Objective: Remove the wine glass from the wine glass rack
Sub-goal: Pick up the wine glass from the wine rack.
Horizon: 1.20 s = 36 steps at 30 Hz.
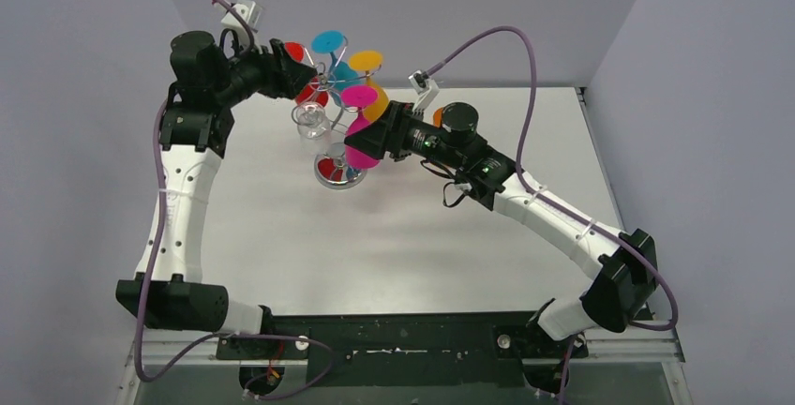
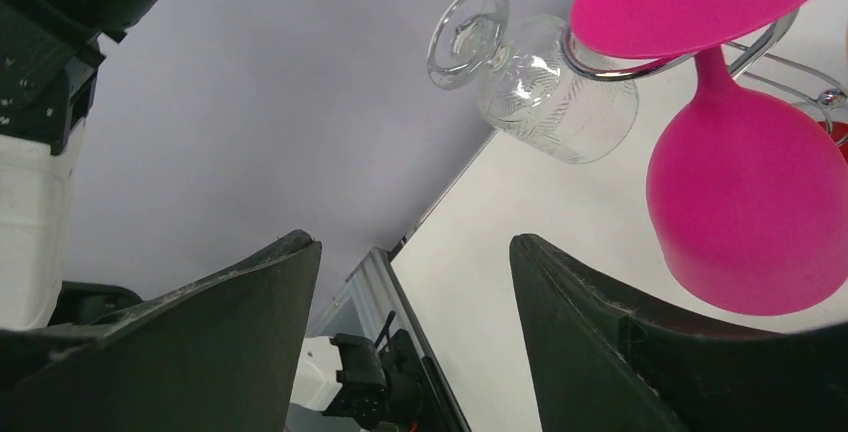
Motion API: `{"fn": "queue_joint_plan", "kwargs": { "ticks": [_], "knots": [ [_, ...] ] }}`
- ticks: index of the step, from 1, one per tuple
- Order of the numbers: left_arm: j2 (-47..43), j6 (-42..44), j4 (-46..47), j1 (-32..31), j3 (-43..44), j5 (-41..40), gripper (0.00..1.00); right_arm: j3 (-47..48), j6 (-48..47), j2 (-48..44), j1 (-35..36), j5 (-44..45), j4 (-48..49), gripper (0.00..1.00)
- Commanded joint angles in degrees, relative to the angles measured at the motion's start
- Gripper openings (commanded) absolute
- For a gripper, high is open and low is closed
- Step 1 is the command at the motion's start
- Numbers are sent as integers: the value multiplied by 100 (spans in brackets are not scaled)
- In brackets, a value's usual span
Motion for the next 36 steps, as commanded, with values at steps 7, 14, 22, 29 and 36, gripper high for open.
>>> {"fn": "queue_joint_plan", "kwargs": {
  "ticks": [7,14,22,29,36],
  "knots": [
    [-1314,675,-615,33,-1037,470,69,266,85,299,435,1008,539,70],
    [-1392,788,-1056,32,-1104,-378,69,665,519,804,670,1535,887,67],
    [-1253,330,-882,65,-1217,-331,58,886,1050,1215,780,2351,1180,62],
    [-1114,265,-895,102,-1245,-301,44,1335,1153,1678,790,2494,1183,55],
    [-1025,309,-888,111,-1338,-274,33,1717,1158,1989,790,2421,1152,35]
  ]
}}
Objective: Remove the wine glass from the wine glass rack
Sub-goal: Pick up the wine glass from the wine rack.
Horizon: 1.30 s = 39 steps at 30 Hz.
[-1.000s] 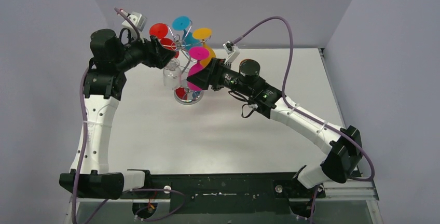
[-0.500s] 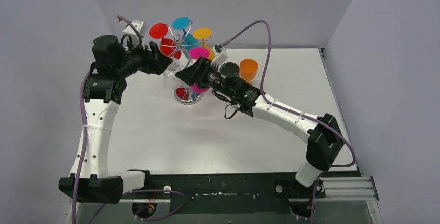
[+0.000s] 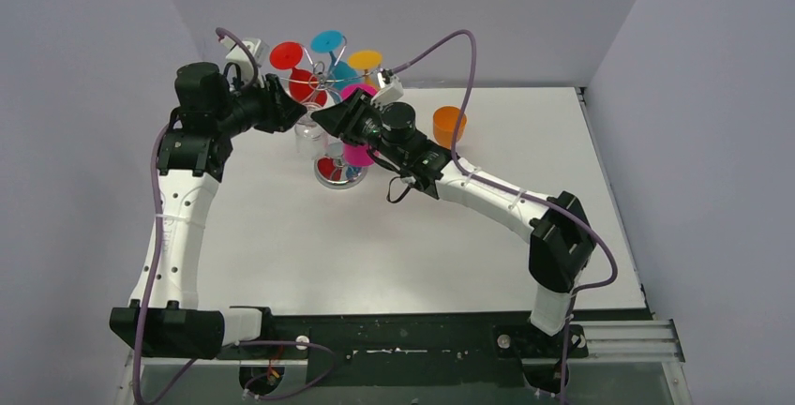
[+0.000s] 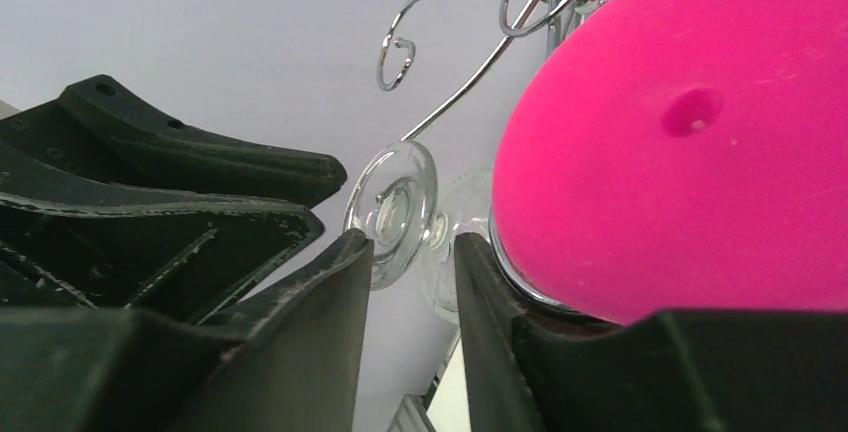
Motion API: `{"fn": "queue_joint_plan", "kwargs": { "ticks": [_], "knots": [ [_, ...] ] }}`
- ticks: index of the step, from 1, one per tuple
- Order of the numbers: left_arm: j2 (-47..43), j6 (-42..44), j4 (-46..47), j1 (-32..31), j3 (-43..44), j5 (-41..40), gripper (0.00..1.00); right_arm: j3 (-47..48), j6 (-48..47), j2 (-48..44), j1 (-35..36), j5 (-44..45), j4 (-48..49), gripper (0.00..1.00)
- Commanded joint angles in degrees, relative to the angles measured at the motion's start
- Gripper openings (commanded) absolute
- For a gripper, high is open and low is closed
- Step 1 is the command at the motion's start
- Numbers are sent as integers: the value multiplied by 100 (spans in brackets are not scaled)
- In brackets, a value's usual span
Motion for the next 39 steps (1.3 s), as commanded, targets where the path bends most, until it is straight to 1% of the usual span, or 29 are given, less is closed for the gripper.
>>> {"fn": "queue_joint_plan", "kwargs": {
  "ticks": [1,4,12,15,17,23,26,32,35,39],
  "knots": [
    [43,1,78,46,-45,32,33,504,8,138,12,105,374,32],
    [41,10,85,46,-65,-43,31,600,37,205,12,32,379,22],
    [32,-37,129,63,-60,-146,31,659,308,212,12,-148,436,6],
    [13,-96,167,80,-64,-186,35,658,425,183,19,-233,477,3],
    [-6,-155,207,97,-82,-238,40,660,466,170,16,-251,461,0],
    [-36,-333,272,174,-57,-390,46,883,634,235,12,-382,342,0],
    [-26,-404,313,186,-60,-384,47,1033,654,297,12,-421,149,0],
    [-68,-615,496,229,-199,-307,49,939,796,203,58,-234,110,0],
    [-87,-785,658,252,-264,-232,50,1064,813,260,123,-266,26,0],
    [-104,-925,786,262,-316,-186,52,1126,741,260,210,-67,-114,0]
  ]
}}
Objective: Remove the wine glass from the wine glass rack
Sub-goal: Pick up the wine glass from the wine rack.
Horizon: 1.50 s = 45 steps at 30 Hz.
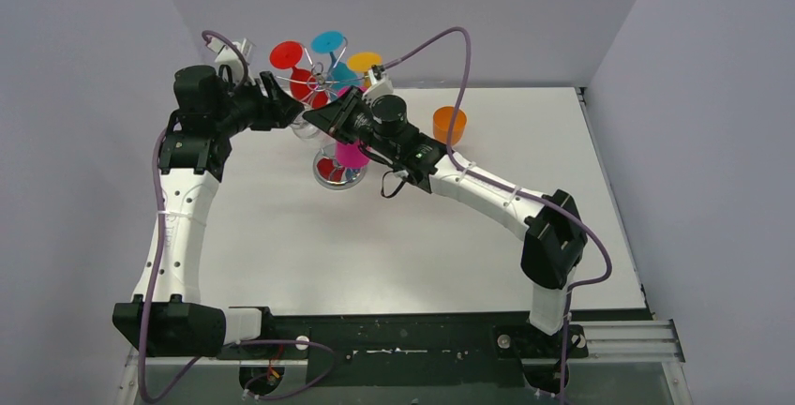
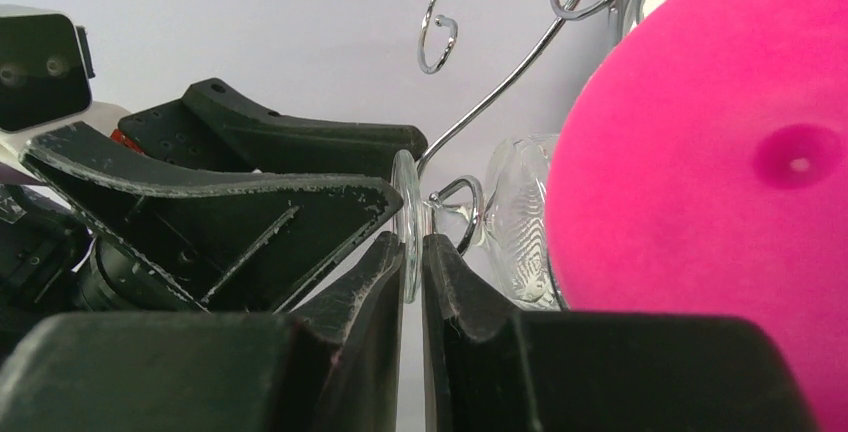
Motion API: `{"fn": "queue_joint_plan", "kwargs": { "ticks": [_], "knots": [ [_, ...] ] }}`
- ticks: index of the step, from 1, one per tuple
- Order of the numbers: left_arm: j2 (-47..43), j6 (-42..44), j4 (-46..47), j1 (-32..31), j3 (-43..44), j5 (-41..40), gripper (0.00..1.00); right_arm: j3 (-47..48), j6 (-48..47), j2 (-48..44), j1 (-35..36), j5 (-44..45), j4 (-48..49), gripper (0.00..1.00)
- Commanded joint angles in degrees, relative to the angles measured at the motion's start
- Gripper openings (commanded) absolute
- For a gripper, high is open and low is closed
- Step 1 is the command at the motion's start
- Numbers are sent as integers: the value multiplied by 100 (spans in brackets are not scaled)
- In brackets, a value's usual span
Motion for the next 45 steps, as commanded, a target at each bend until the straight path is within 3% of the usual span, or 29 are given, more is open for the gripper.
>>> {"fn": "queue_joint_plan", "kwargs": {
  "ticks": [1,30,45],
  "knots": [
    [-166,-258,488,40,-30,129,52,390,-17,-91,175,318,293,0],
    [-249,-287,582,38,-76,101,58,1471,45,631,138,338,-89,0],
    [-385,-169,410,40,120,-252,71,1453,-65,554,-73,568,70,0]
  ]
}}
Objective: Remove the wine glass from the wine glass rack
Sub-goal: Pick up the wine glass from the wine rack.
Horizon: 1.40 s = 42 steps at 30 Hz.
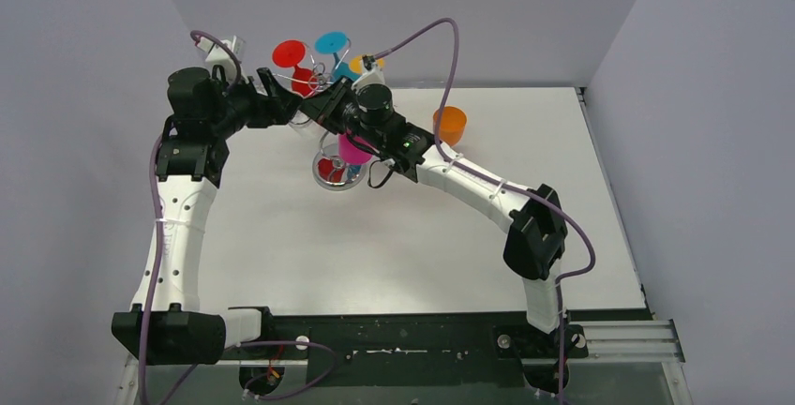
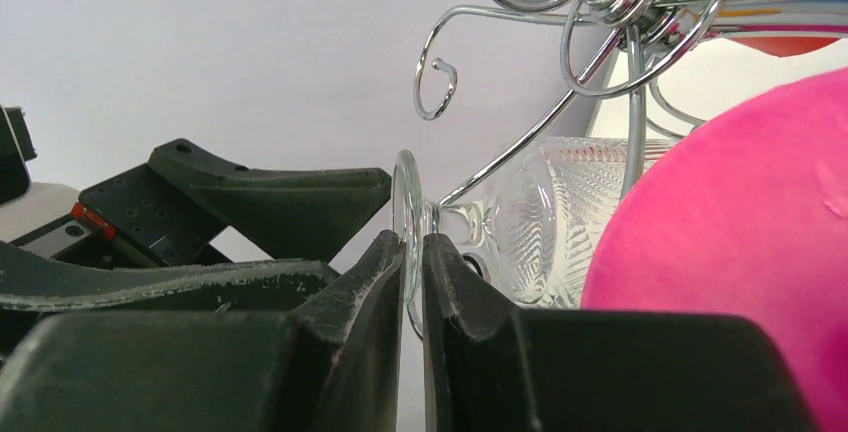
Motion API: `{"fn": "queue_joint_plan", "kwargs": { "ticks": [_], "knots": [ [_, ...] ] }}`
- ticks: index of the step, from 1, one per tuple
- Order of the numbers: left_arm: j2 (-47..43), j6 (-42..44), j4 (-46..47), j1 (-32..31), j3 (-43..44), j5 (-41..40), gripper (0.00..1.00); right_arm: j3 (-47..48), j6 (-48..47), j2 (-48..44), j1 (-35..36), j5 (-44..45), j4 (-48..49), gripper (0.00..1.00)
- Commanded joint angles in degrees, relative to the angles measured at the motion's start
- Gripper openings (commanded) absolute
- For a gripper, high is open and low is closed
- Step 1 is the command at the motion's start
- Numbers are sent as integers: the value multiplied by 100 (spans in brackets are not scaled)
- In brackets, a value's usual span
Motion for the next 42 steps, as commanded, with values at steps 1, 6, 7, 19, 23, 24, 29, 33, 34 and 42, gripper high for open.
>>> {"fn": "queue_joint_plan", "kwargs": {
  "ticks": [1,6,7,19,23,24,29,33,34,42],
  "knots": [
    [-197,97,-52,-17,280,-156,72,301,-47,-125,-117,210,693,0],
    [-229,69,-62,-17,301,-316,73,323,-85,-130,-146,267,720,0],
    [-233,67,-62,-18,310,-331,73,323,-116,-141,-146,306,712,0],
    [-281,25,-34,-19,299,-307,74,68,-426,-529,-158,702,716,0],
    [-284,-1,-8,-17,293,-290,74,-115,-423,-682,-163,748,777,0],
    [-293,-2,-10,-19,289,-289,74,-153,-421,-708,-163,750,787,0],
    [-316,-2,-6,-17,264,-282,74,-446,-320,-896,-153,749,927,0],
    [-346,-27,16,-19,220,-259,74,-566,-241,-959,-146,587,1005,0],
    [-352,-28,25,-21,219,-252,74,-591,-209,-975,-146,526,1035,0],
    [-408,-76,35,-22,197,-229,75,-927,-18,-1191,-146,124,1291,0]
  ]
}}
